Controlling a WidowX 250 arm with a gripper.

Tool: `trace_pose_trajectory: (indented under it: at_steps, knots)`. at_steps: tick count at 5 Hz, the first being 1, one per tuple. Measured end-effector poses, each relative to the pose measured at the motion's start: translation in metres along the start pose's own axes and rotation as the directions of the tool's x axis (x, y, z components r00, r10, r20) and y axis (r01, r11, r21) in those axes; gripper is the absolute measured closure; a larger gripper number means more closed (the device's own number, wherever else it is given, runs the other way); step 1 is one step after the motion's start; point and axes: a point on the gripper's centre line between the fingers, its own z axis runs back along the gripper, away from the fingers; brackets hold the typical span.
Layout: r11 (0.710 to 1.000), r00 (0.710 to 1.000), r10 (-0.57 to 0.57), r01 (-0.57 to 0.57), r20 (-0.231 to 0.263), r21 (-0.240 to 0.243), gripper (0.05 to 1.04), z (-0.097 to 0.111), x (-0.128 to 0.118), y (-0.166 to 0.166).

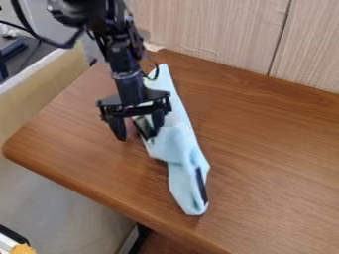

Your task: Unfold the cloth from bottom left to top right

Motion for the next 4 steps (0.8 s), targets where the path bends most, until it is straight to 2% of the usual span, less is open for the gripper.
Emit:
trace_pose_trajectory:
  at_steps: [2, 3, 4]
  knots:
    - [1.0, 1.0, -0.005, 0.004, 0.024, 0.03, 0.727, -0.0008, 0.0012, -0.0035]
    - [0.999, 1.0, -0.001, 0.0, 0.019, 0.032, 0.914, -0.0018, -0.0005, -0.0028]
    - [0.999, 1.0, 0.001, -0.001, 0.018, 0.032, 1.002, -0.0014, -0.0014, -0.0026]
